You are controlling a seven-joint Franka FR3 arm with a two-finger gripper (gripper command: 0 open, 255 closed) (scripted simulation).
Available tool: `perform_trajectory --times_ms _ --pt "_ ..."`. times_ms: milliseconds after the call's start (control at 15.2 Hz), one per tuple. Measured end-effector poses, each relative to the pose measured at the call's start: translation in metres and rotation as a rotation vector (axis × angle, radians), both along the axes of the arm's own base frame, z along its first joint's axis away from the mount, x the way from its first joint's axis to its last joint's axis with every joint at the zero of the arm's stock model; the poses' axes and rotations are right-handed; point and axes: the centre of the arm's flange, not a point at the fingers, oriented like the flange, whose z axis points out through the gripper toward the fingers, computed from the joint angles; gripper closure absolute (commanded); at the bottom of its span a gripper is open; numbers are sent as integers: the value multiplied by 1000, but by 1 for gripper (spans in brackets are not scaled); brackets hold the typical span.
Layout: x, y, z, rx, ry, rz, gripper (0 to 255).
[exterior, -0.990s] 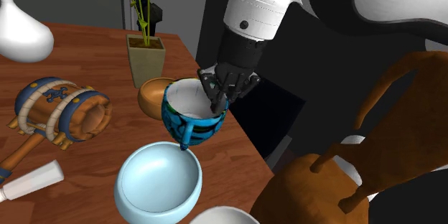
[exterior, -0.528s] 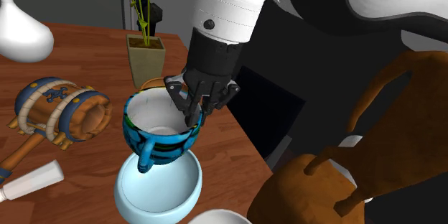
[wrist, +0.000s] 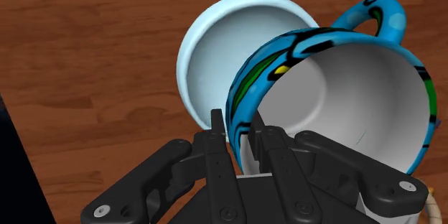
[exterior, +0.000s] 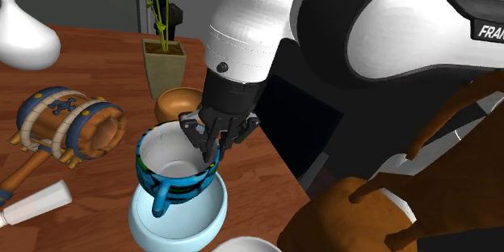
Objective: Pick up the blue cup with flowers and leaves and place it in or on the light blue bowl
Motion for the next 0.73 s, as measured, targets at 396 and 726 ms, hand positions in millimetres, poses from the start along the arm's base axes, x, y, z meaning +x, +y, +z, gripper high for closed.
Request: perform_trajectory --times_ms 396,726 --pt "2 -7 -37 -33 -32 6 255" --pt "2 -8 -44 -34 -33 6 255"
